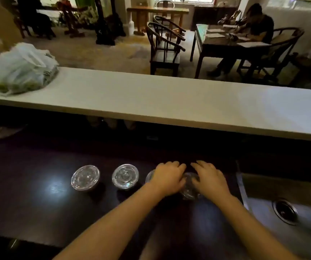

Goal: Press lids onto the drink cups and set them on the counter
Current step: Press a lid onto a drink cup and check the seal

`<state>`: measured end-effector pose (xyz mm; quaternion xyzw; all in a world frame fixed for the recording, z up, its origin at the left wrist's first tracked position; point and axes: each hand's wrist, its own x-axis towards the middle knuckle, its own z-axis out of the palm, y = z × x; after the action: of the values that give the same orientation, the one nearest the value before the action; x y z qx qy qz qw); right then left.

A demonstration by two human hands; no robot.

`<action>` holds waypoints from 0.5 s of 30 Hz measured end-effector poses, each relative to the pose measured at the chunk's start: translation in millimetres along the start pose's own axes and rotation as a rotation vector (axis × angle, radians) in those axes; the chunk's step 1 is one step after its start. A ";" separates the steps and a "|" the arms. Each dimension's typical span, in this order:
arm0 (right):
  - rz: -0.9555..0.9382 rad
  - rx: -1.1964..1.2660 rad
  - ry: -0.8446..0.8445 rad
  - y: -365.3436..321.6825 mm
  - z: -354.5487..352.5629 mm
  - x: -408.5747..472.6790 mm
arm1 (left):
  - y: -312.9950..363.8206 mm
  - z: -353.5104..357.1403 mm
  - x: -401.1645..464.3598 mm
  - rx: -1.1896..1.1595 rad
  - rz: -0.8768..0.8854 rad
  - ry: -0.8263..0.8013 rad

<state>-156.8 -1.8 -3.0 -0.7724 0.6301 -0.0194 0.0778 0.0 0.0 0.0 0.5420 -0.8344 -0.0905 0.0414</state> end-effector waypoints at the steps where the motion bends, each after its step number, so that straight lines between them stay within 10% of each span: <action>1: 0.004 0.005 -0.048 4.1 4.3 -4.8 | 8.4 5.2 1.6 0.027 0.003 -0.019; 15: -0.055 0.276 0.004 34.2 51.3 -58.4 | 59.6 75.7 -26.0 -0.125 -0.044 0.179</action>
<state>-195.4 53.5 -54.7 -0.7713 0.6001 -0.1098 0.1814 -55.5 55.4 -61.7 0.5626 -0.8080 -0.0944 0.1473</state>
